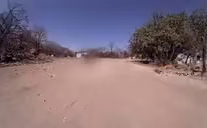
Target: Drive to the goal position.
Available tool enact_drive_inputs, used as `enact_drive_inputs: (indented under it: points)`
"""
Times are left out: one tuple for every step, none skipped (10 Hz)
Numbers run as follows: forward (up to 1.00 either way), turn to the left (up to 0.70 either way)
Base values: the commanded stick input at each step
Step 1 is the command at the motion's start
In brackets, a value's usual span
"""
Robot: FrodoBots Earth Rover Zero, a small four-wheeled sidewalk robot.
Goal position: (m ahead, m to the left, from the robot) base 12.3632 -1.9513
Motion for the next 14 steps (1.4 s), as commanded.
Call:
enact_drive_inputs:
  points:
    - [1.00, 0.00]
    - [1.00, 0.00]
    - [1.00, 0.00]
    - [1.00, 0.00]
    - [1.00, 0.00]
    - [1.00, 0.00]
    - [1.00, 0.00]
    - [1.00, 0.00]
    - [1.00, 0.00]
    - [1.00, -0.27]
    - [1.00, -0.27]
    - [1.00, -0.24]
    - [1.00, -0.12]
    - [1.00, 0.00]
